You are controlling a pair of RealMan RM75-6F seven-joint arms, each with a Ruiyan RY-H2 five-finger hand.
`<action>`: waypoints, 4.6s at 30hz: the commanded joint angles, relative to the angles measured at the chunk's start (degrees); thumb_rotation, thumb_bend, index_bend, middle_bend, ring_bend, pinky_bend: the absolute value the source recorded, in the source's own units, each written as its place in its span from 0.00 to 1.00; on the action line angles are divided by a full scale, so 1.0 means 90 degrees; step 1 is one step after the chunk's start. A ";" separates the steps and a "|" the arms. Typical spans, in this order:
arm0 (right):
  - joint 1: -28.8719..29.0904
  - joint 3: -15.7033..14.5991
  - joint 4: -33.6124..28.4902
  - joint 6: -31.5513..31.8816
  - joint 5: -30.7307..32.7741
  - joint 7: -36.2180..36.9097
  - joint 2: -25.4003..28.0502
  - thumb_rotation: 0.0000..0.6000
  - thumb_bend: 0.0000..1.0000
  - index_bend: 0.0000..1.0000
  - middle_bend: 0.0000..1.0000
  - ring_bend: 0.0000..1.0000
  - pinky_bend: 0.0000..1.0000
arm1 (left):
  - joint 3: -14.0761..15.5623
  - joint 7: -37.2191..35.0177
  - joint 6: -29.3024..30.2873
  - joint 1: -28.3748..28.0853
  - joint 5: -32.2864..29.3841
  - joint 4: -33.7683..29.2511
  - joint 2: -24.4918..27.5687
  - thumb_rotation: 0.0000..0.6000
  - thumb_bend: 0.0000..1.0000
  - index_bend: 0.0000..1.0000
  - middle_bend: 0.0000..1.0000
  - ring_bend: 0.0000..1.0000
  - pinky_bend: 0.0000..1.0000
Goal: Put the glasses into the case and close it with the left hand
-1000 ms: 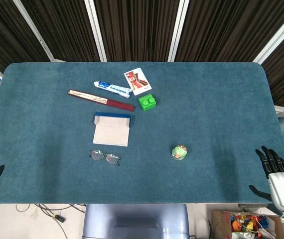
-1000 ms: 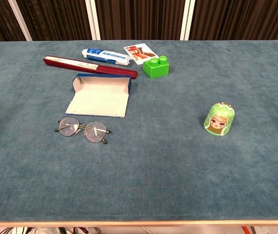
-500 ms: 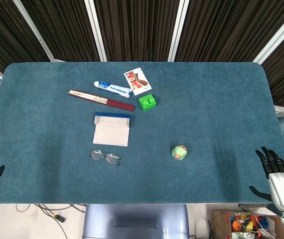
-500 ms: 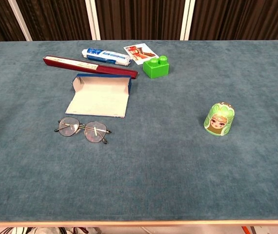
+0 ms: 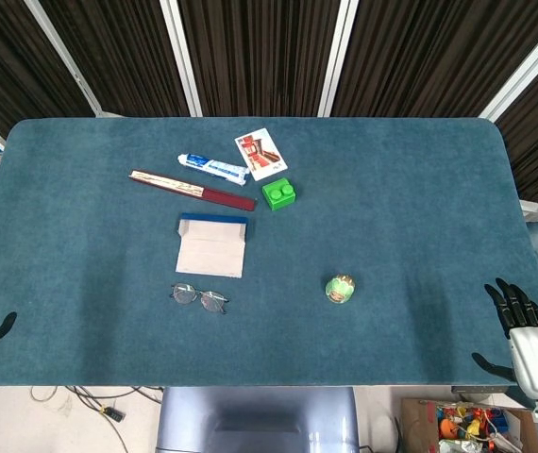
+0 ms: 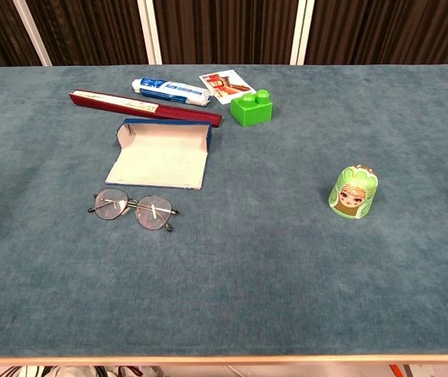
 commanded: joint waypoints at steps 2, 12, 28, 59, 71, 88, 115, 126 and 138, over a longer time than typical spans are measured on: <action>0.0006 -0.0006 0.0009 -0.0015 -0.0009 -0.0005 0.0015 1.00 0.09 0.00 0.00 0.00 0.17 | 0.0049 0.0261 -0.0462 -0.0368 0.0292 -0.0113 0.0081 1.00 0.21 0.07 0.00 0.00 0.00; 0.0006 -0.0004 -0.0007 -0.0035 0.0014 0.0044 0.0030 1.00 0.09 0.00 0.00 0.00 0.17 | -0.0294 0.1016 -0.2517 -0.1928 0.0313 -0.1116 0.0262 1.00 0.21 0.12 0.00 0.00 0.00; 0.0019 0.0034 -0.0107 -0.0163 0.0203 0.0106 0.0052 1.00 0.09 0.00 0.00 0.00 0.17 | -0.0660 0.3215 -0.3966 -0.3593 -0.1697 -0.0371 -0.1539 1.00 0.22 0.25 0.00 0.00 0.00; 0.0037 0.0042 -0.0190 -0.0282 0.0298 0.0194 0.0129 1.00 0.09 0.00 0.00 0.00 0.17 | -0.0181 0.4029 -0.4145 -0.4363 -0.2675 0.1305 -0.3169 1.00 0.34 0.43 0.00 0.00 0.00; 0.0045 0.0036 -0.0208 -0.0317 0.0309 0.0198 0.0154 1.00 0.09 0.00 0.00 0.00 0.17 | -0.0121 0.3952 -0.4024 -0.4414 -0.2646 0.1484 -0.3290 1.00 0.34 0.51 0.01 0.00 0.00; 0.0051 0.0037 -0.0249 -0.0369 0.0360 0.0191 0.0185 1.00 0.09 0.00 0.00 0.00 0.17 | -0.0101 0.4073 -0.3868 -0.4519 -0.2659 0.1478 -0.3386 1.00 0.37 0.55 0.04 0.00 0.00; 0.0045 0.0063 -0.0325 -0.0413 0.0471 0.0171 0.0204 1.00 0.09 0.00 0.00 0.00 0.17 | -0.0023 0.4157 -0.3792 -0.4574 -0.2860 0.1522 -0.3390 1.00 0.37 0.58 0.06 0.00 0.00; 0.0048 0.0065 -0.0365 -0.0441 0.0500 0.0173 0.0220 1.00 0.09 0.00 0.00 0.00 0.17 | 0.0008 0.4258 -0.3747 -0.4598 -0.2952 0.1505 -0.3394 1.00 0.42 0.59 0.07 0.00 0.00; 0.0061 0.0053 -0.0384 -0.0493 0.0504 0.0210 0.0237 1.00 0.09 0.00 0.00 0.00 0.17 | -0.0292 0.4543 -0.3639 -0.4796 -0.3328 0.1343 -0.3380 1.00 0.45 0.60 0.08 0.00 0.00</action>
